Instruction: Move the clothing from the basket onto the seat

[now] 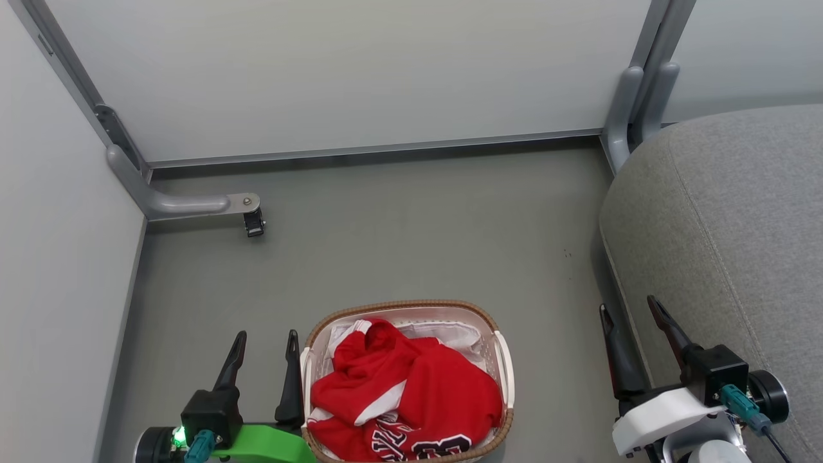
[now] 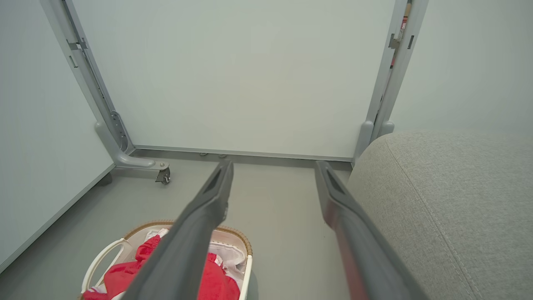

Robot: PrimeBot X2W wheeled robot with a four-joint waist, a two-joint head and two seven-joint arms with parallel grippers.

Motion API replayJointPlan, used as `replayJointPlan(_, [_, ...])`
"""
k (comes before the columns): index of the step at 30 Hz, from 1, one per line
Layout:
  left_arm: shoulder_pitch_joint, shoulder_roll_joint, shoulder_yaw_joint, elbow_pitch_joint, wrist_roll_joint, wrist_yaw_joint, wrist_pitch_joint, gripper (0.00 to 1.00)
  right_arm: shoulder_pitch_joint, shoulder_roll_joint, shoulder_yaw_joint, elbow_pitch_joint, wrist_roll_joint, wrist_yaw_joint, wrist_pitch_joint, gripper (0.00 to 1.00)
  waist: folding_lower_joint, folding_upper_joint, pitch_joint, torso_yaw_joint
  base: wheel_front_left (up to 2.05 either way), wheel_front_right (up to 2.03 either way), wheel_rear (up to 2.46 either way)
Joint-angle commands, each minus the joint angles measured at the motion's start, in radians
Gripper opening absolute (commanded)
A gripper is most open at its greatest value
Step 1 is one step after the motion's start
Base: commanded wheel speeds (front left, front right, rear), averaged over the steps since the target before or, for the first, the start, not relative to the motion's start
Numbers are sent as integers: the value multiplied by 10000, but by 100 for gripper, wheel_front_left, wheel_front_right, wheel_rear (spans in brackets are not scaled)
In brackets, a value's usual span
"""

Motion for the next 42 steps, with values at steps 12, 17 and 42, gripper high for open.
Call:
replayJointPlan(12, [-720,57,-114,22,383,-321,-2,100,-335,-56,-125,-320,-54,1,-51,100,0,0,723,-59,0,0,0])
replayJointPlan(17, [-1694,111,-408,648,809,-661,-2,100,-727,-55,-277,-534,-129,1,-51,100,0,0,1526,-181,0,0,0])
replayJointPlan(42, [-6673,1152,-3652,7987,670,-1208,408,100,-3197,-46,22,-1760,808,-3,-40,100,0,0,6498,-1936,0,0,0])
